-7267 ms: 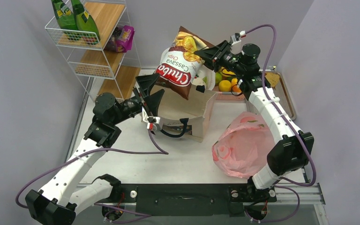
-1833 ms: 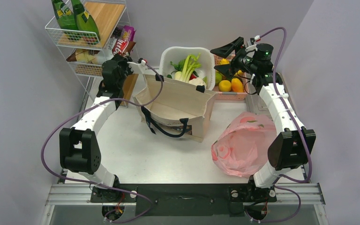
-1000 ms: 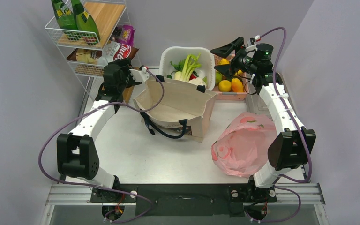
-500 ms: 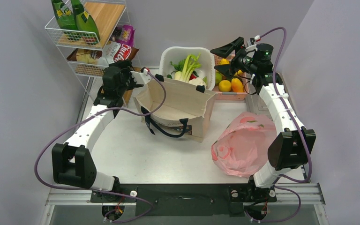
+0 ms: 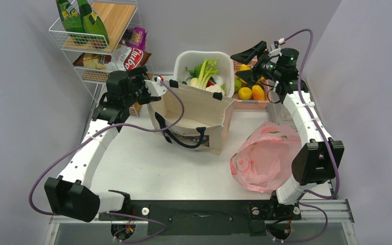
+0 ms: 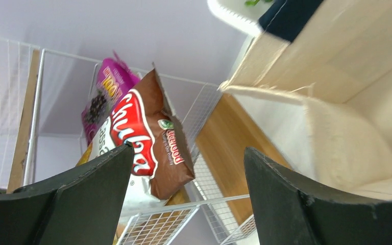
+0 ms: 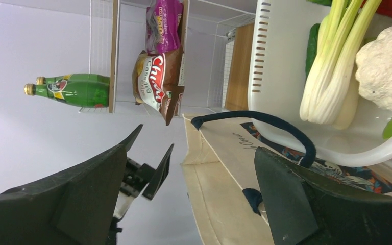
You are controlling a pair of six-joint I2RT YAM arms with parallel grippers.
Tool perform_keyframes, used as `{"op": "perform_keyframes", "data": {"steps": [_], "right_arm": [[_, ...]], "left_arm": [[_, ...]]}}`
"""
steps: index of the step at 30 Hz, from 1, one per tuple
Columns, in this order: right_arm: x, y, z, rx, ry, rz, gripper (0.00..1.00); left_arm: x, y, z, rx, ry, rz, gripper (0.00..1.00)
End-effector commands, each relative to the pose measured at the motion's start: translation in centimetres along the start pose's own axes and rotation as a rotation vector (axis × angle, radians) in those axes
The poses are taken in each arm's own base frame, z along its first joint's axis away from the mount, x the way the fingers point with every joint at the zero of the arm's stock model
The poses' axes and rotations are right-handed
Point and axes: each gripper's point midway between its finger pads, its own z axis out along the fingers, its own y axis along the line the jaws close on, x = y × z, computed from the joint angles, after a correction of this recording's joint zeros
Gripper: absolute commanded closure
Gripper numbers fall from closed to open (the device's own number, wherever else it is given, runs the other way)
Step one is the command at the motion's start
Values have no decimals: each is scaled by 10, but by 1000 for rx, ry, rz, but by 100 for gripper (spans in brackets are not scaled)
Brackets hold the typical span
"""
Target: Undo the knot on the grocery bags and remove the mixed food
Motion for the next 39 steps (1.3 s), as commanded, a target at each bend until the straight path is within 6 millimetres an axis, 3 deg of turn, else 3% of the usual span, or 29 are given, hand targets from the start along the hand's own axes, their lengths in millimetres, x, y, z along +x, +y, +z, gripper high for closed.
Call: {"op": "perform_keyframes", "data": {"steps": [1, 5, 8, 9, 10, 11, 12, 13, 16, 17, 19, 22, 26, 31, 39], "right_arm": [[-9, 25, -19, -51, -49, -143, 9], [-12, 23, -36, -25, -52, -320, 7], [-14, 5, -60, 39, -18, -536, 7], [-12, -16, -76, 135, 9, -527, 7], [-15, -29, -88, 191, 29, -665, 7], [-12, -54, -112, 330, 51, -653, 7], [-13, -72, -126, 401, 93, -786, 8], [-11, -95, -152, 559, 120, -813, 10], [-8, -162, -206, 887, 258, -944, 32], [-12, -175, -225, 1004, 262, -960, 35], [-7, -206, -242, 1100, 343, -980, 37], [7, -247, -252, 1176, 452, -959, 31], [24, -285, -258, 1214, 587, -921, 24], [54, -322, -250, 1165, 684, -823, 19], [68, -370, -237, 1194, 757, -755, 19]], "left_arm": [[-44, 0, -26, 84, -124, -103, 23], [-67, -16, -41, 201, -170, -189, 23], [-86, -38, -55, 298, -197, -205, 23], [-88, -42, -57, 308, -200, -208, 24], [-97, -48, -62, 322, -217, -213, 24], [-97, -54, -63, 333, -215, -215, 24], [-104, -59, -67, 340, -230, -218, 24], [-103, -65, -67, 351, -226, -221, 24], [-112, -78, -72, 377, -250, -222, 24], [-113, -85, -72, 393, -254, -221, 24], [-117, -92, -72, 401, -268, -222, 24], [-122, -101, -70, 419, -280, -226, 24], [-124, -110, -72, 434, -281, -215, 24], [-117, -113, -77, 411, -256, -199, 25], [-108, -116, -83, 402, -216, -215, 25]]}}
